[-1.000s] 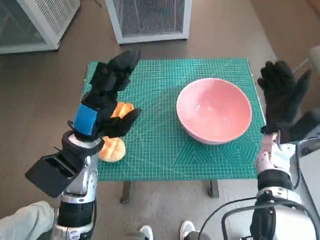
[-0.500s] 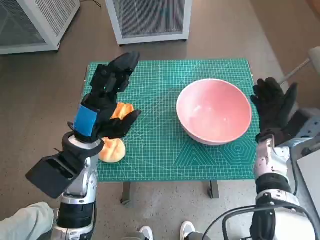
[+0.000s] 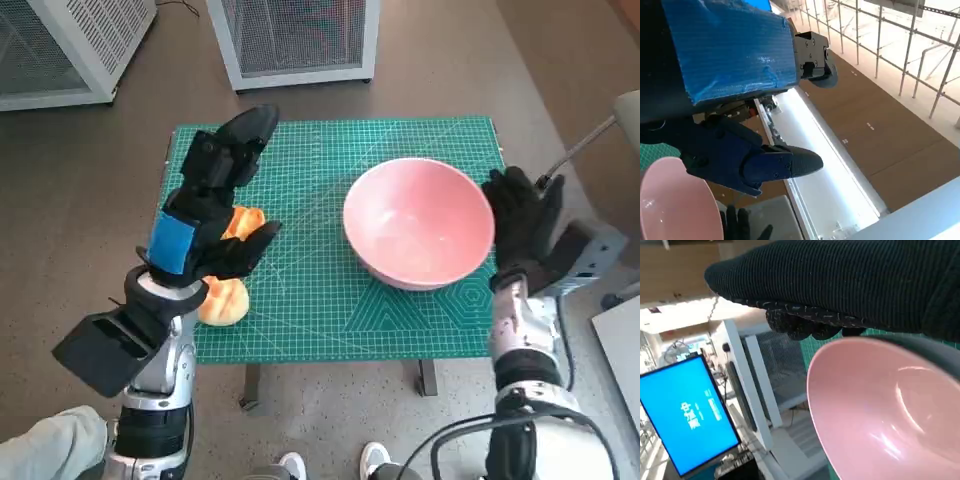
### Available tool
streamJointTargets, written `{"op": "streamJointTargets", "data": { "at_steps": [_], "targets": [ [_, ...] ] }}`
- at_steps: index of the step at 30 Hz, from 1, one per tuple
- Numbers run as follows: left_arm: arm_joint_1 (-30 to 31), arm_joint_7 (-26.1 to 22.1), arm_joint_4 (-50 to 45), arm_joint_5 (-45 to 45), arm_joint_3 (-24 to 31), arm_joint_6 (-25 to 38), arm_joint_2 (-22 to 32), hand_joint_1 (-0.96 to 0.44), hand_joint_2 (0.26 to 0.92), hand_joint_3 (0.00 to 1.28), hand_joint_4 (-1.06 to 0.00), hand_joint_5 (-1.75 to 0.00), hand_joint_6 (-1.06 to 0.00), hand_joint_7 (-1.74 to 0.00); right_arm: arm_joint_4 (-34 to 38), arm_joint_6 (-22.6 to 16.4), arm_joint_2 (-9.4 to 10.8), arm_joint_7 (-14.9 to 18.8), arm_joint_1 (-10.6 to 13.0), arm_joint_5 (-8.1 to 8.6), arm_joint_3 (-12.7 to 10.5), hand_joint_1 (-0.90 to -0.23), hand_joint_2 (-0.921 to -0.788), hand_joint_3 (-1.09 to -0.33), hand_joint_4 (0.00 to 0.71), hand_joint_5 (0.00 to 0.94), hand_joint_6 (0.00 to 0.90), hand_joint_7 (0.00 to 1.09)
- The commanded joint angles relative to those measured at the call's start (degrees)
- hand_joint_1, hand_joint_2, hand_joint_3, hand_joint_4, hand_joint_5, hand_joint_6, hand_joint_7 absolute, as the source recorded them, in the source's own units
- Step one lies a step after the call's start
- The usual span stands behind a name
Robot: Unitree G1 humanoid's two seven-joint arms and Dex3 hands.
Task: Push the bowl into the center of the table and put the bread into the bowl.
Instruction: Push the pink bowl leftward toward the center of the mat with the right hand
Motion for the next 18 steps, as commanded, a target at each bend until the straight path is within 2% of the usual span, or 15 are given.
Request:
{"op": "streamJointTargets", "data": {
  "at_steps": [1,6,18],
  "targets": [
    [0.70,0.20,-0.70,-0.26,0.42,-0.53,0.35,-0.47,0.921,0.43,-0.22,-0.01,0.00,-0.62,0.73,1.70,1.82,0.81,-1.01,0.36,-0.54,-0.329,-0.921,-0.543,0.378,0.007,0.246,0.34],
    [1.15,0.16,-1.03,-0.22,0.67,-0.64,0.48,-0.47,0.921,0.42,-0.22,-0.01,0.00,-0.62,0.77,2.28,3.42,1.27,-2.14,0.84,-1.25,-0.327,-0.921,-0.555,0.372,0.003,0.244,0.34],
    [2.72,0.28,-2.56,-0.37,1.66,-0.25,1.30,-0.48,0.921,0.41,-0.22,-0.01,0.00,-0.61,1.05,2.61,7.08,1.36,-4.16,0.82,-1.69,-0.307,-0.921,-0.606,0.353,0.002,0.209,0.35]
  ]
}}
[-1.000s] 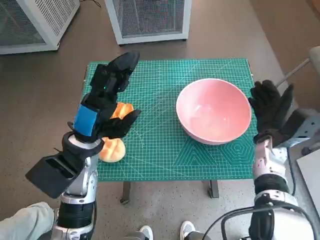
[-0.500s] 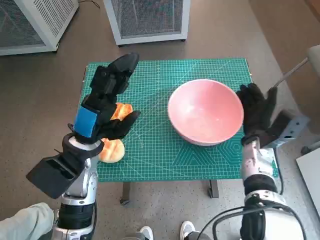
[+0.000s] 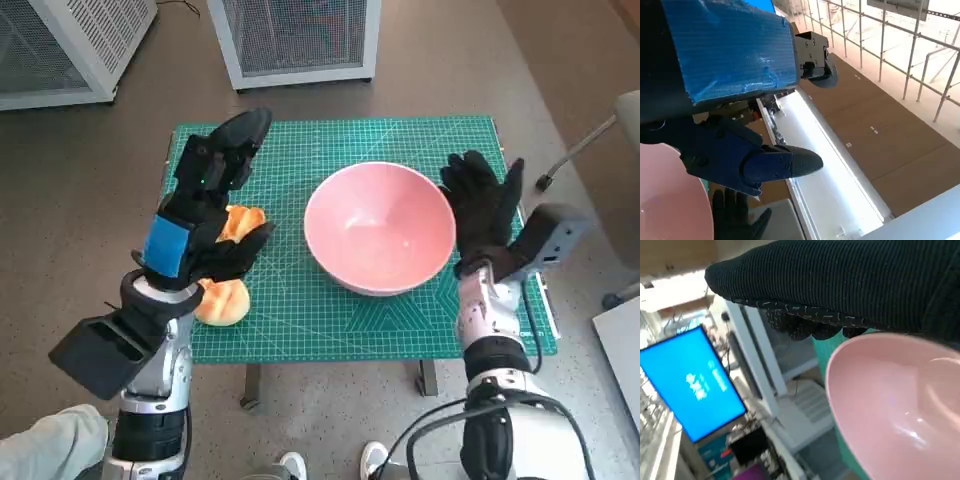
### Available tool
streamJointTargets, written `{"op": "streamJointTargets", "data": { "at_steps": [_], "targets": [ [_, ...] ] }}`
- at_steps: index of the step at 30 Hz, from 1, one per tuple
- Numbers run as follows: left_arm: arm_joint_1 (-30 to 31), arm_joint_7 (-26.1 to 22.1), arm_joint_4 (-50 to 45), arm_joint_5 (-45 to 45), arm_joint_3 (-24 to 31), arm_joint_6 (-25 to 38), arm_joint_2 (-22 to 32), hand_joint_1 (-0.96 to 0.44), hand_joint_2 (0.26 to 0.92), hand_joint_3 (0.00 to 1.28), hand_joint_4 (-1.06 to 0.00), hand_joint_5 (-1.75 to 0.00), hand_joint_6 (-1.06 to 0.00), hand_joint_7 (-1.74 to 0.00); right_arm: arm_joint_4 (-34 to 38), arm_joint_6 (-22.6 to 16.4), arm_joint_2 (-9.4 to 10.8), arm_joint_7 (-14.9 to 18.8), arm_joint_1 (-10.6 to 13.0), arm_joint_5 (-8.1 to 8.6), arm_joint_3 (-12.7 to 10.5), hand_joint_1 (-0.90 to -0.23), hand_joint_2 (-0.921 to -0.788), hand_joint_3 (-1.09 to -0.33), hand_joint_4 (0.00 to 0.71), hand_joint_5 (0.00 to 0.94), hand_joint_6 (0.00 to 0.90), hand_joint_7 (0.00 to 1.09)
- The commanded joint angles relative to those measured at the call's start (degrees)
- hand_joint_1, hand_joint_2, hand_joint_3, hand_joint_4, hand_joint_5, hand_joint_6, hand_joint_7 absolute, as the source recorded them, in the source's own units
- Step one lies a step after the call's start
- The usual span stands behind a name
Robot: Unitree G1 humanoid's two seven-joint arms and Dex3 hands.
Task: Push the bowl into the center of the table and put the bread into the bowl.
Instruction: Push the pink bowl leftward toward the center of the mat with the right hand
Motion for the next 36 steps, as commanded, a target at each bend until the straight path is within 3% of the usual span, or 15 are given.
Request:
{"op": "streamJointTargets", "data": {
  "at_steps": [1,9,16,23,29,33,36],
  "targets": [
    [1.13,0.29,-1.41,-0.40,0.86,-0.24,0.88,-0.48,0.921,0.41,-0.22,-0.01,0.00,-0.60,1.01,1.52,1.59,0.10,-0.20,0.15,-0.26,-0.305,-0.920,-0.607,0.355,0.004,0.211,0.36],
    [2.05,0.50,-1.66,-0.42,1.73,-0.40,1.60,-0.50,0.921,0.40,-0.21,0.00,-0.03,-0.54,1.25,2.60,2.70,-0.58,-1.23,-1.00,0.49,-0.297,-0.920,-0.613,0.361,0.005,0.212,0.37],
    [2.41,0.91,-2.00,-0.29,1.99,-0.28,1.62,-0.50,0.921,0.40,-0.23,-0.01,-0.06,-0.51,1.41,3.75,3.48,-0.45,-1.77,-0.87,0.32,-0.312,-0.921,-0.608,0.387,0.015,0.216,0.37],
    [2.46,1.04,-1.80,-0.32,1.92,-0.54,1.38,-0.49,0.921,0.40,-0.25,-0.01,-0.09,-0.46,1.18,4.06,2.85,-0.78,-2.38,-1.90,1.36,-0.318,-0.915,-0.587,0.405,0.018,0.215,0.37],
    [2.54,0.97,-1.74,-0.56,2.14,-0.79,1.55,-0.49,0.921,0.39,-0.26,-0.01,-0.10,-0.44,-0.04,0.92,1.61,0.56,-2.92,-2.41,2.36,-0.320,-0.913,-0.581,0.391,0.006,0.214,0.36],
    [2.31,0.72,-0.85,-0.83,2.55,-1.32,1.81,-0.49,0.921,0.39,-0.26,-0.01,-0.11,-0.43,-1.79,-3.37,1.71,3.21,-3.16,-2.21,2.69,-0.329,-0.910,-0.582,0.385,0.002,0.213,0.37],
    [1.86,0.64,-0.07,-0.91,2.79,-1.53,2.00,-0.50,0.921,0.39,-0.26,-0.01,-0.11,-0.43,-3.96,-7.62,1.79,5.93,-2.97,-2.24,3.38,-0.340,-0.892,-0.609,0.381,0.001,0.180,0.44]
  ]
}}
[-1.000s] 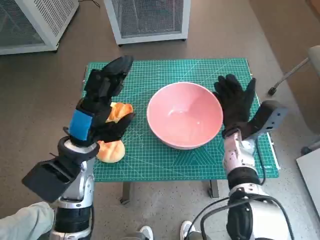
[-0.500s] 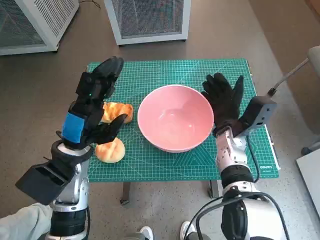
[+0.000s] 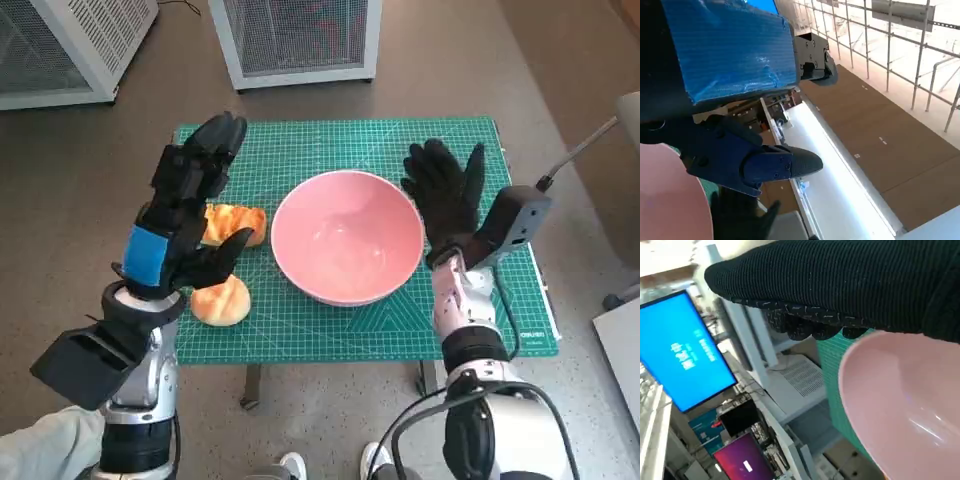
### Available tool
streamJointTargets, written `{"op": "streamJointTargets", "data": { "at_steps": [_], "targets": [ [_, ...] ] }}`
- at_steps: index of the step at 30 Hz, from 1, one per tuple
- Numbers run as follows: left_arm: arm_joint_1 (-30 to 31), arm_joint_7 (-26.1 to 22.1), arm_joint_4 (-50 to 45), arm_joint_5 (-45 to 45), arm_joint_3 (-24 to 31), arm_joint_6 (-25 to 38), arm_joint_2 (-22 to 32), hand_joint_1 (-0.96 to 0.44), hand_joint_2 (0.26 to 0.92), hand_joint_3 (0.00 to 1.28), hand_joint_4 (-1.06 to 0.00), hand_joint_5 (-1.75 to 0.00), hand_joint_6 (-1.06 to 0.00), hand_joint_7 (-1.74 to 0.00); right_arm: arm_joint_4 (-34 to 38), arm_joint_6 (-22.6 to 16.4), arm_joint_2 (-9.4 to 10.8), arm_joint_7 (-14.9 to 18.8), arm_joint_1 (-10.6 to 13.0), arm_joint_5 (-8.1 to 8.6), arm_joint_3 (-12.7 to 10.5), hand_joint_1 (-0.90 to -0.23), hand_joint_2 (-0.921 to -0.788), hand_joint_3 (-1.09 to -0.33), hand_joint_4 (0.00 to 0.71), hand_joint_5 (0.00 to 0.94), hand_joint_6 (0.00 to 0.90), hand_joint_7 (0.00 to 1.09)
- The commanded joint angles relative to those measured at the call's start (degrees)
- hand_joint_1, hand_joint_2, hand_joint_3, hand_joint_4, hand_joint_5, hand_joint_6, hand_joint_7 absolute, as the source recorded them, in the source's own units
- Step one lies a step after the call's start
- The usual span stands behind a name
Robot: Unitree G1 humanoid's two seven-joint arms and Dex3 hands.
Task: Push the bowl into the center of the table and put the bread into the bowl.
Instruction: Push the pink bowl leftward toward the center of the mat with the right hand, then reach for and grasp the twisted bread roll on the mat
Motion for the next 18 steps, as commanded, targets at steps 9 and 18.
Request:
{"op": "streamJointTargets", "data": {
  "at_steps": [9,18],
  "targets": [
    [-1.52,-0.52,2.47,-1.13,1.53,-1.21,1.71,-0.49,0.921,0.39,-0.26,0.00,-0.14,-0.39,-12.47,-14.45,-0.27,13.82,3.30,1.24,3.79,-0.389,-0.917,-0.586,0.376,0.009,0.113,0.56],
    [-3.11,-0.57,3.83,-0.44,2.67,-1.10,3.84,-0.49,0.921,0.38,-0.25,0.00,-0.16,-0.34,-35.77,-17.63,0.54,18.37,12.88,2.47,10.05,-0.427,-0.921,-0.528,0.388,0.011,0.106,0.62]
  ]
}}
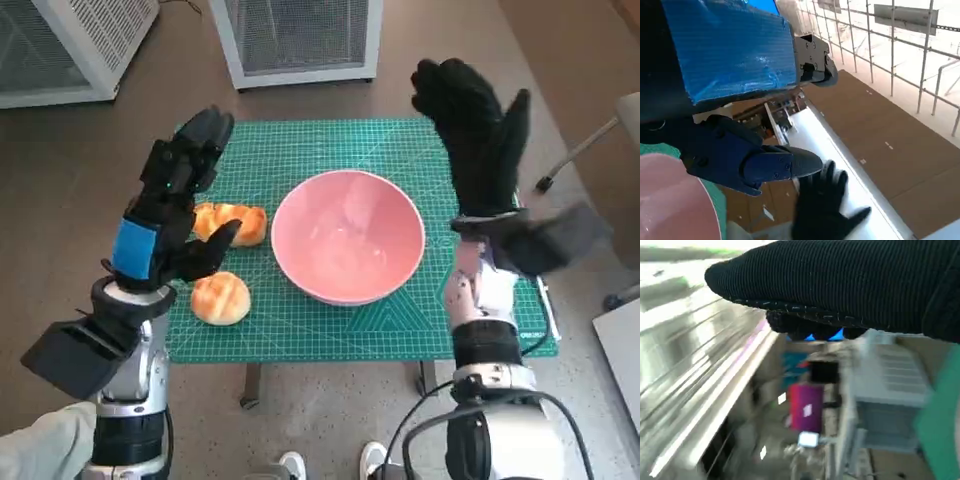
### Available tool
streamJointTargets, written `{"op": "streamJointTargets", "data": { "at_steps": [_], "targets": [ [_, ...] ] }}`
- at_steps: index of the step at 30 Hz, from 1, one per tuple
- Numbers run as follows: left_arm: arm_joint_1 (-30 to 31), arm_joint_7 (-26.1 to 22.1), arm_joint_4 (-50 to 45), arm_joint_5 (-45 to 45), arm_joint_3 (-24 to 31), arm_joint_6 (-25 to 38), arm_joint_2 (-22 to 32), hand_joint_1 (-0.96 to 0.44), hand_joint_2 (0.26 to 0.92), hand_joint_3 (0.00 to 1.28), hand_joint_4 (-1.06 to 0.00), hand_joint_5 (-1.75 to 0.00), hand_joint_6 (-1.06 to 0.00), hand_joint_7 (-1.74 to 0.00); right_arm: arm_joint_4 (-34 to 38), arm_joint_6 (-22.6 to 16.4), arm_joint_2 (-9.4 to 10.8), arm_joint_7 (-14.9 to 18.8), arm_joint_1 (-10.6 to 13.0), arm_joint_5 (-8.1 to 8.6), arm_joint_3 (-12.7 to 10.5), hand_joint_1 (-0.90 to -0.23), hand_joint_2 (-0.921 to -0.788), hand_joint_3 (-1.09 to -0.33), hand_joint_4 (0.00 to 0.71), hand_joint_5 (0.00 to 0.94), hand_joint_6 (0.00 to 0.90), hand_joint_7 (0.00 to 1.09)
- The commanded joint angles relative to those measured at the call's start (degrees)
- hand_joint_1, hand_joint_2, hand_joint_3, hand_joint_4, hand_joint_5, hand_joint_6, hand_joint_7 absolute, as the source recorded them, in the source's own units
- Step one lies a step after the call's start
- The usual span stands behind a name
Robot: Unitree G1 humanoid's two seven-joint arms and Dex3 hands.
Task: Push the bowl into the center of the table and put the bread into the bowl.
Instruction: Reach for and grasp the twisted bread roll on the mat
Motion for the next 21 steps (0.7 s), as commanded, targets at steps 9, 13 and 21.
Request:
{"op": "streamJointTargets", "data": {
  "at_steps": [9,13,21],
  "targets": [
    [-3.05,-0.45,1.76,3.92,1.34,0.24,7.06,-0.50,0.921,0.34,-0.21,0.00,-0.13,-0.29,-23.19,1.84,-1.66,2.51,12.28,1.13,7.32,-0.415,-0.915,-0.530,0.398,0.010,0.042,0.75],
    [-3.60,-0.72,1.72,7.00,0.97,1.67,10.49,-0.51,0.921,0.27,-0.19,0.00,-0.10,-0.26,-28.27,4.11,-2.54,1.68,14.85,1.03,8.66,-0.414,-0.901,-0.540,0.400,0.009,0.029,0.78],
    [-5.15,-2.66,1.55,11.74,-0.59,6.11,16.41,-0.49,0.915,0.10,-0.14,0.00,-0.09,-0.23,-34.37,8.37,-2.69,0.31,17.98,2.25,10.21,-0.420,-0.890,-0.539,0.401,0.009,0.025,0.80]
  ]
}}
